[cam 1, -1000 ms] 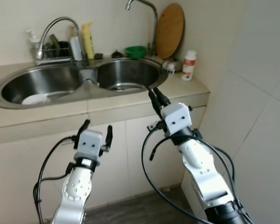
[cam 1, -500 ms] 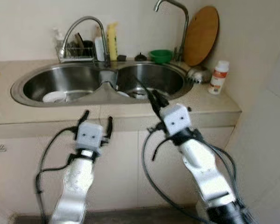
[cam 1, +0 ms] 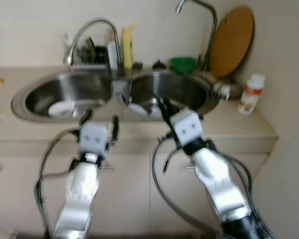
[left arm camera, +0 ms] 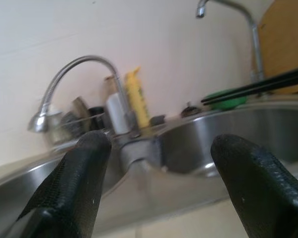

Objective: Kitchen organization

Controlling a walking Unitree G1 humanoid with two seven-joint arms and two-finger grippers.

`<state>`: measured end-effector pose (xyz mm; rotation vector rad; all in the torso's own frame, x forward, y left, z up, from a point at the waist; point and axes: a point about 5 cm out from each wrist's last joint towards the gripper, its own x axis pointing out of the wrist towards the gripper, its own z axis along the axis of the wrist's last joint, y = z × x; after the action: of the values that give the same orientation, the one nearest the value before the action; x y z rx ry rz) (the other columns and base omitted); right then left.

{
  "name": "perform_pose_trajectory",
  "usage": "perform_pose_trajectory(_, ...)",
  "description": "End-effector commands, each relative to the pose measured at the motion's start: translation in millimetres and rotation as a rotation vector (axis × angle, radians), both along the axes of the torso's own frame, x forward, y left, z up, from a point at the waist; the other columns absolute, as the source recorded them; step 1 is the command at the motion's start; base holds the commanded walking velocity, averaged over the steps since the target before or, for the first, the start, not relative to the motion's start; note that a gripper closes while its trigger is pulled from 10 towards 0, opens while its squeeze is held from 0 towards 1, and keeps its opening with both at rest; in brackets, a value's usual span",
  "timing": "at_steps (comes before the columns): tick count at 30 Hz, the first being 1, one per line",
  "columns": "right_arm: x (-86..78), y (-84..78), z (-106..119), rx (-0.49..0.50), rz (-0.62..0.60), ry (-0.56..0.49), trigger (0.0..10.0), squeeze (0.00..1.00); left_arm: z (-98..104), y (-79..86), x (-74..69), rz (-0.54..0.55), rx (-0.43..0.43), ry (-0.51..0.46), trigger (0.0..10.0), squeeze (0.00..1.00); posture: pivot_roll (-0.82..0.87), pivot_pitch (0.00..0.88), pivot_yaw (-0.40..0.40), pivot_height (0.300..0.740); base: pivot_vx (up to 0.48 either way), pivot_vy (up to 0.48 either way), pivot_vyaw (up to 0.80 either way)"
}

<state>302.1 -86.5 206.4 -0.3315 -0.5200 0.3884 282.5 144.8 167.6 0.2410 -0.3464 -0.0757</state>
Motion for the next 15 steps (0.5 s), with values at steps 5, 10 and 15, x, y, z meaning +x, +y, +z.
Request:
perform_pose_trajectory(5, -0.1, 7.6, 6.1, 0.012, 0.027, -0.011, 10.0, 0.00, 3.3, 7.7, 0.4, 0.025, 0.009, -0.004, 10.0, 0.00, -0.03, 0.000, 0.008, 0.740, 0.305, 0.000, 0.00)
perform_pose_trajectory(10, 1.7, 9.8, 4.6, 0.001, 0.042, 0.009, 10.0, 0.00, 3.6, 6.7, 0.9, 0.022, 0.008, -0.005, 10.0, 0.00, -0.03, 0.000, 0.009, 0.740, 0.303, 0.000, 0.00)
perform_pose_trajectory(15, 6.3, 15.2, 2.4, -0.038, 0.067, 0.039, 10.0, 0.00, 4.6, 6.1, 1.5, 0.021, 0.007, -0.009, 10.0, 0.00, -0.03, 0.000, 0.009, 0.740, 0.302, 0.000, 0.00)
